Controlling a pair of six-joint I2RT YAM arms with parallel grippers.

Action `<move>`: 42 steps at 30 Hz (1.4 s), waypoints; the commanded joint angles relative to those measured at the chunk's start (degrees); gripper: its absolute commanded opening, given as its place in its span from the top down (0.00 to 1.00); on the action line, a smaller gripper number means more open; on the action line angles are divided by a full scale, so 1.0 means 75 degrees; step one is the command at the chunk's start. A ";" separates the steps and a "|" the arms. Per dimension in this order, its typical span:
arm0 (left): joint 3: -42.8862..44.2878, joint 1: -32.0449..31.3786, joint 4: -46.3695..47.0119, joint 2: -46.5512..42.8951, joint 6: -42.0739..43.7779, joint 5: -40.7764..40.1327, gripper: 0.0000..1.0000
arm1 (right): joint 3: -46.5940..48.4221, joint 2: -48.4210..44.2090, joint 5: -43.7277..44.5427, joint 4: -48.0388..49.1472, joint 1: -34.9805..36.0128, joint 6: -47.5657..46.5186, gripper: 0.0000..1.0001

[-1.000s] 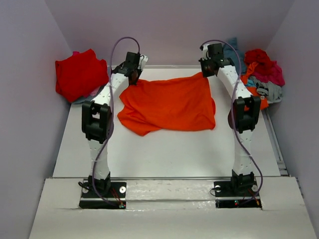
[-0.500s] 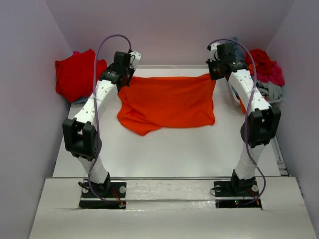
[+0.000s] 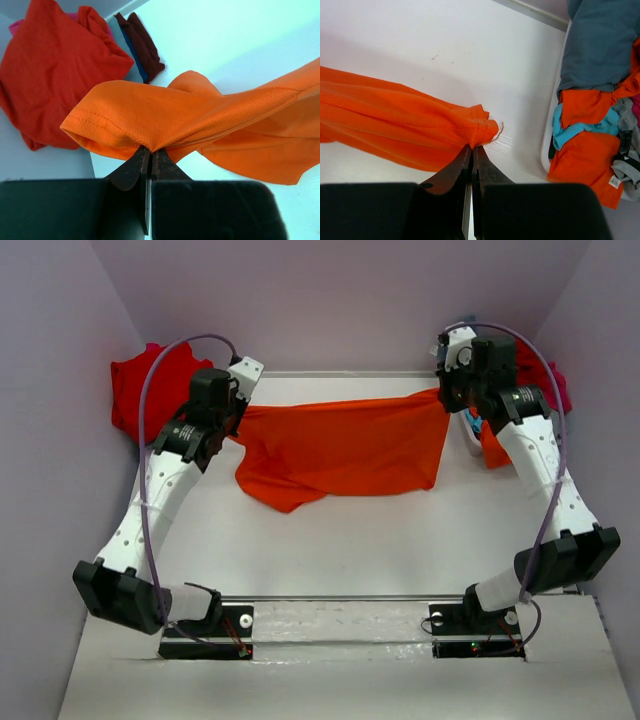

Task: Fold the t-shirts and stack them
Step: Flatten the tshirt out

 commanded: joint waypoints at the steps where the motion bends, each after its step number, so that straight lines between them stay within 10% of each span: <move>1: -0.0310 0.0080 -0.0174 -0.0923 0.0304 -0.0221 0.94 | -0.0772 -0.0854 -0.0030 -0.0001 -0.0085 -0.0502 0.93; 42: -0.0779 0.0467 -0.0409 -0.5553 0.0679 0.0447 0.94 | -0.1936 -0.5344 -0.0523 0.0316 -0.0085 -0.0795 0.93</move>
